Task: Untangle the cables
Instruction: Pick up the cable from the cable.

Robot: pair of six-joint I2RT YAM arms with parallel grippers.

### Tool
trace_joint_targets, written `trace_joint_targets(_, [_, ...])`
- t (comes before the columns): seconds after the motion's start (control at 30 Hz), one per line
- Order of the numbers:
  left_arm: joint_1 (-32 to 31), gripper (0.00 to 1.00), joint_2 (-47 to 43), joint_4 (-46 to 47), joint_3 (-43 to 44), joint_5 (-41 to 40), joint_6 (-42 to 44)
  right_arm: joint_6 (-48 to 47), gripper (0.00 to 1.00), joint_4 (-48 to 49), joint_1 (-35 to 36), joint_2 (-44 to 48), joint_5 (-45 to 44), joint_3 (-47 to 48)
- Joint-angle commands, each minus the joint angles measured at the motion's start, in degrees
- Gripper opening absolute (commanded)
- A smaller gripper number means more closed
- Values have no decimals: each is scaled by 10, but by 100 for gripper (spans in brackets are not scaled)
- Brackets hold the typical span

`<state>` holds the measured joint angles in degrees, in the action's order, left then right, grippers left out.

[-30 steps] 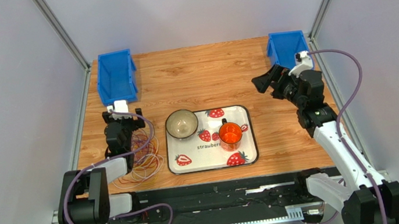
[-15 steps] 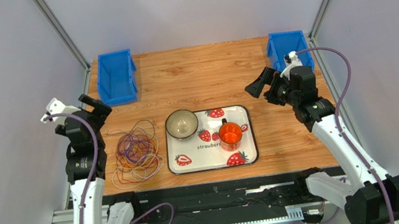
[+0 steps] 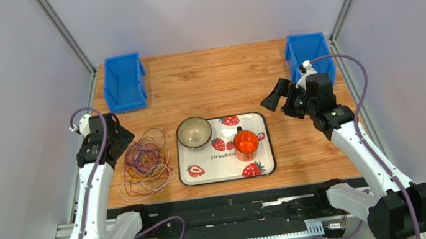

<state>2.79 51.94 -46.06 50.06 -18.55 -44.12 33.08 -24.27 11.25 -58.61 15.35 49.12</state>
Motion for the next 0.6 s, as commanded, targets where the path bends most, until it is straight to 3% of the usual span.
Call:
trace_joint_targets(0.0, [-4, 79, 64, 39, 0, 69, -26, -14, 98, 1, 4, -7, 8, -10])
trace_joint_targets(0.57, [-93, 74, 288, 148, 45, 70, -47, -26, 96, 9, 6, -44, 6, -9])
